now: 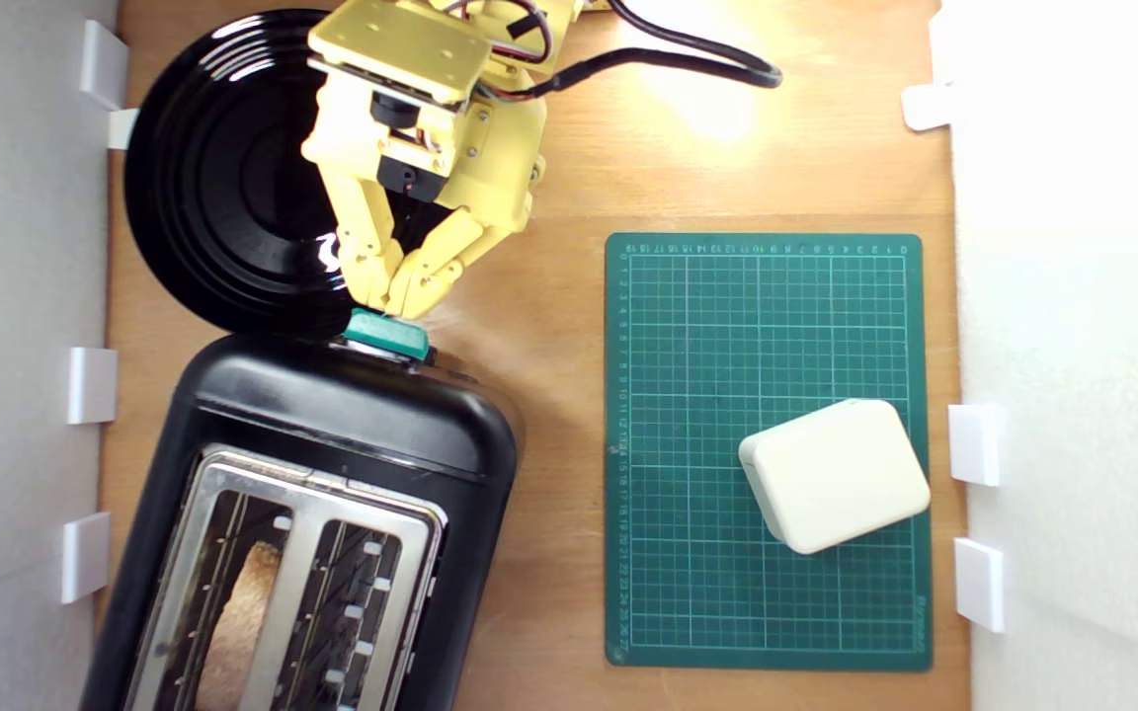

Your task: Start toaster

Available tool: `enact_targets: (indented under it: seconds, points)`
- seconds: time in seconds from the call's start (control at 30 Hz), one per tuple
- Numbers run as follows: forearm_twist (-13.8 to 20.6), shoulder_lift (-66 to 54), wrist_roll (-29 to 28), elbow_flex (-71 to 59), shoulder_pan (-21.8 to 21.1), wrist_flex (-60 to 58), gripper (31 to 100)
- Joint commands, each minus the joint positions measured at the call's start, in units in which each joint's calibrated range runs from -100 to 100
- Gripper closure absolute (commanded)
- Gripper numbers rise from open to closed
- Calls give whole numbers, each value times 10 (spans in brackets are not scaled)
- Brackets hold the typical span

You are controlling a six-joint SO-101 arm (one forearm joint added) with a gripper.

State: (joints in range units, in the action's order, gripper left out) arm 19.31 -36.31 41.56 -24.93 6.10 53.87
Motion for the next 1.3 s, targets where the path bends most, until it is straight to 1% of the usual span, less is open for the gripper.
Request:
enact_targets:
  seconds: [0.0, 0.2, 0.63, 0.73, 0.97, 1.17, 1.27]
  points:
    - [-3, 2, -3, 33, 3, -24, 989]
    - [-3, 28, -11, 31, 23, -65, 989]
    - [-4, 67, -10, 31, 26, -71, 989]
    - [-3, 82, -12, 34, 38, -71, 989]
    - [-3, 110, -9, 30, 52, -97, 989]
    - [-3, 131, -10, 28, 52, -99, 989]
    - [-3, 127, -9, 3, 49, -101, 989]
